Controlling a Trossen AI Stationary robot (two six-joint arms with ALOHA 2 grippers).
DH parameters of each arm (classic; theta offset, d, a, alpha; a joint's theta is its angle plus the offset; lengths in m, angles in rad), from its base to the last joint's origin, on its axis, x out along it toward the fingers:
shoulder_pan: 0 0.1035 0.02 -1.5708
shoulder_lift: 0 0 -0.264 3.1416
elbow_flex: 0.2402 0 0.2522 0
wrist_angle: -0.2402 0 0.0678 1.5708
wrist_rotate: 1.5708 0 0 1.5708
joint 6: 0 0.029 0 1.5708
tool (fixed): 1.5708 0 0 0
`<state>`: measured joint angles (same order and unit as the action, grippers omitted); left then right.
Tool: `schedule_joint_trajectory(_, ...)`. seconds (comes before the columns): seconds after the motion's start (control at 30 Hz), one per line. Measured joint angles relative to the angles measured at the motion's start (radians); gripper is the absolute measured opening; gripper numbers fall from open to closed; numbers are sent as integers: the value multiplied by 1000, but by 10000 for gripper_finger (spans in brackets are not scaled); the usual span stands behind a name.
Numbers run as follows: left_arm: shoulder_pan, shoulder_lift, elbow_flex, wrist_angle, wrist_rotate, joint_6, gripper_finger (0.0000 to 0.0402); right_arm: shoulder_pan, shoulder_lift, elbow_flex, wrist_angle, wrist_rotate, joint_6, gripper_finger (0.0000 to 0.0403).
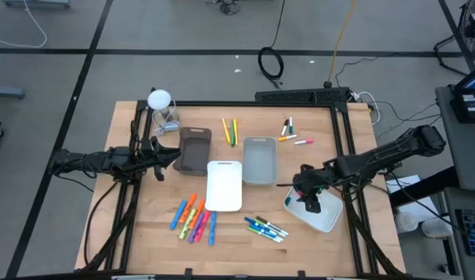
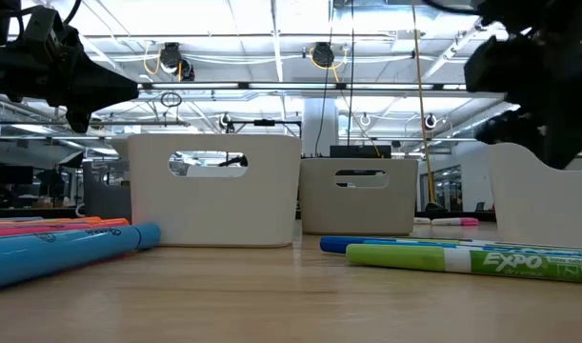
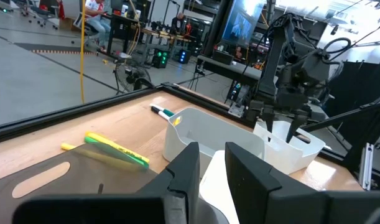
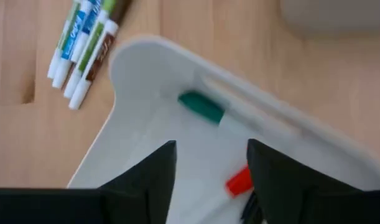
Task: Pick & Place Markers
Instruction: Adjust the right white bin
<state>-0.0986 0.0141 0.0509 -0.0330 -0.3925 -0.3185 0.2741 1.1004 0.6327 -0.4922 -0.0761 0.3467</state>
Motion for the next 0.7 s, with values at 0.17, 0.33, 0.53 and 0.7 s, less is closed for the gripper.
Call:
schedule_joint_trajectory(0.17, 0, 0, 0, 0, 0, 0, 79, 0, 22, 0, 11, 50, -228, 98)
schedule_joint_trajectory(0.33, 0, 0, 0, 0, 0, 0, 79, 12, 86, 0, 75, 57, -383, 9)
schedule_joint_trajectory(0.53, 0, 0, 0, -1, 0, 0, 79, 13, 156, 0, 155, 117, -481, 2)
schedule_joint_trajectory(0.7, 0, 0, 0, 0, 0, 0, 79, 8, 162, 0, 190, 209, -520, 1)
